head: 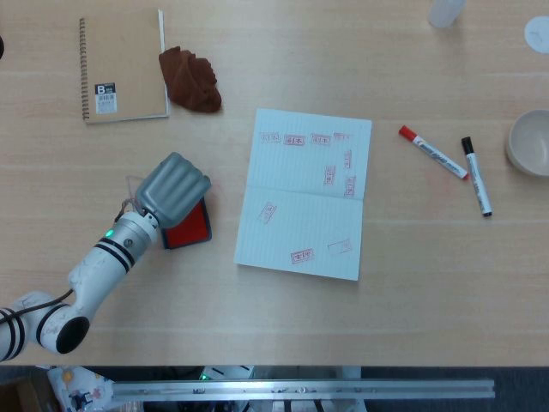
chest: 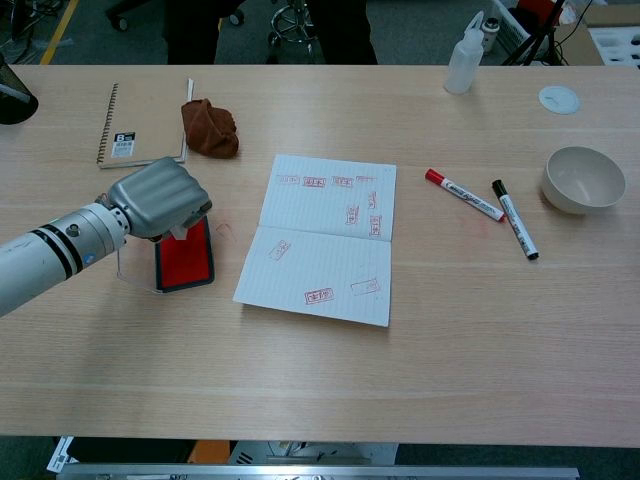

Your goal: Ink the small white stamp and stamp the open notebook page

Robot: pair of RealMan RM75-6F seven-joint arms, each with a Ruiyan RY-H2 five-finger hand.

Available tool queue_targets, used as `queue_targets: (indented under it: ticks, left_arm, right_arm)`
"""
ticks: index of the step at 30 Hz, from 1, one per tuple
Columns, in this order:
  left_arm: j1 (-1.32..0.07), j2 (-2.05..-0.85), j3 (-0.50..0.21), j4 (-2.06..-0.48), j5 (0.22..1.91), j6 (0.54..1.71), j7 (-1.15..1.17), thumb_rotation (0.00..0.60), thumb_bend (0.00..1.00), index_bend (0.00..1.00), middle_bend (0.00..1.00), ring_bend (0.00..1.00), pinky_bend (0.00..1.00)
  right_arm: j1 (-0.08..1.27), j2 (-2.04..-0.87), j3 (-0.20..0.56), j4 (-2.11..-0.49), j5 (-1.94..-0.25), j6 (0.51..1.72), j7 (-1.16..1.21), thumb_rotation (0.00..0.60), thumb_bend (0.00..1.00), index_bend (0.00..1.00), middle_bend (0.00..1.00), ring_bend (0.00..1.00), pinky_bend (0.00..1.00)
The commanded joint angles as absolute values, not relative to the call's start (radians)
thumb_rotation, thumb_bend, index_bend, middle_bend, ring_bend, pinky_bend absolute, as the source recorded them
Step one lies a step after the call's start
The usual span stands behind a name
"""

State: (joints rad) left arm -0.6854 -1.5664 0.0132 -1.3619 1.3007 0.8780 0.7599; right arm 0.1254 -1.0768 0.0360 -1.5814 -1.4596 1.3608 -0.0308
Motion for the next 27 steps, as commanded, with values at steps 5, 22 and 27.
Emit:
queue_targets:
  ticks: [5, 22, 27]
  left_arm:
    - [-0.693, -1.558, 0.019, -1.376, 1.301, 0.875, 0.753, 0.6, 0.26, 0.6, 1.0, 1.0, 1.0]
    - [-0.703, -1.551, 0.021, -1.379, 1.313, 0.886, 0.725, 0.6, 0.27, 0.63, 1.0, 1.0, 1.0]
    - [-0.703, -1.543, 0.02, -1.39, 1.311, 0.893, 0.727, 0.6, 0.26, 0.63, 1.0, 1.0, 1.0]
  right_arm:
    - [0.124, -1.077, 0.036, -1.58, -1.461, 1.364, -0.029, 0.6, 0.15, 0.21, 0.36, 0.27, 0.39]
    - [0.122, -1.077, 0.038, -1.58, -1.462, 1.366, -0.03, 0.6, 0.15, 0.21, 0.36, 0.27, 0.39]
    - [0.122, -1.077, 0.038, -1.581, -1.462, 1.367, -0.03, 0.6, 0.15, 0.21, 0.36, 0.27, 0.39]
